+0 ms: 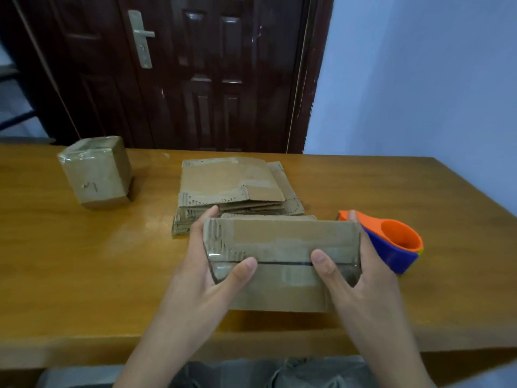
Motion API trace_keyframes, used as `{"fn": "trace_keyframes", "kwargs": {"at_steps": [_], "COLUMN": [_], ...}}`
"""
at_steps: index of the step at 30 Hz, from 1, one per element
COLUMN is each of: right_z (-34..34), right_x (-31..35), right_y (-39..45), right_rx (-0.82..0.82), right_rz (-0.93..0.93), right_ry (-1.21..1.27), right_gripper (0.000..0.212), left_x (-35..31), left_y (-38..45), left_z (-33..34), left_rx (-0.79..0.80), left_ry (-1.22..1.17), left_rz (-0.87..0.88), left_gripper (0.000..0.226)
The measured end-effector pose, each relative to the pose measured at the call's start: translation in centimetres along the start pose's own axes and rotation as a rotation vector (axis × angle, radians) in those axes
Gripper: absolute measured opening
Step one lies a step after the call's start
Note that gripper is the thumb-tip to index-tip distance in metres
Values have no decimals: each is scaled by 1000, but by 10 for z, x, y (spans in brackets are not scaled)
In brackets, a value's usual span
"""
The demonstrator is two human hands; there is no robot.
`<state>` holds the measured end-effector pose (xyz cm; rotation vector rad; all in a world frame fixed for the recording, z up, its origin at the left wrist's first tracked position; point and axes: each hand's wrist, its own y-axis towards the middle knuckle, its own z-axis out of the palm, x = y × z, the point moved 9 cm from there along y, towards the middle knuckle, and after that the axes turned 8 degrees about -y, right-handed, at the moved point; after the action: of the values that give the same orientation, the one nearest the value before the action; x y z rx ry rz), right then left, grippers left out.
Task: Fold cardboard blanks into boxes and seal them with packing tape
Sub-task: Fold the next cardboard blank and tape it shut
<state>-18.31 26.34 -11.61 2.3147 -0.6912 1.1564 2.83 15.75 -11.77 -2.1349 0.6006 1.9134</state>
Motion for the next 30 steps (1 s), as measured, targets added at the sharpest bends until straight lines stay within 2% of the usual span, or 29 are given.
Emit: {"fn": "trace_keyframes", "kwargs": {"at_steps": [5, 14, 19, 23, 28, 30], "right_z": [4, 7, 12, 13, 10, 11], "right_x": [3, -11, -16, -13, -15, -13], "right_y": [2, 4, 5, 2, -5, -9], "right_rx": [3, 8, 0, 60, 69, 81], "right_rz": [12, 6, 41, 40, 56, 61], "right_ry": [39, 111, 135, 176, 169, 143], "right_gripper": [103, 82, 82, 89, 83, 92], "left_x": [2, 11, 10, 8, 10, 5], "left_y": [4, 7, 7, 5, -2, -3], "left_z": [-1, -6, -5, -4, -3, -3], "left_rx": [-10, -1, -19, 32, 77, 60], "left_ry": [41, 3, -3, -36, -34, 17], "left_rz": [7, -19, -22, -26, -55, -44], "left_gripper": [80, 66, 63, 66, 76, 84]}}
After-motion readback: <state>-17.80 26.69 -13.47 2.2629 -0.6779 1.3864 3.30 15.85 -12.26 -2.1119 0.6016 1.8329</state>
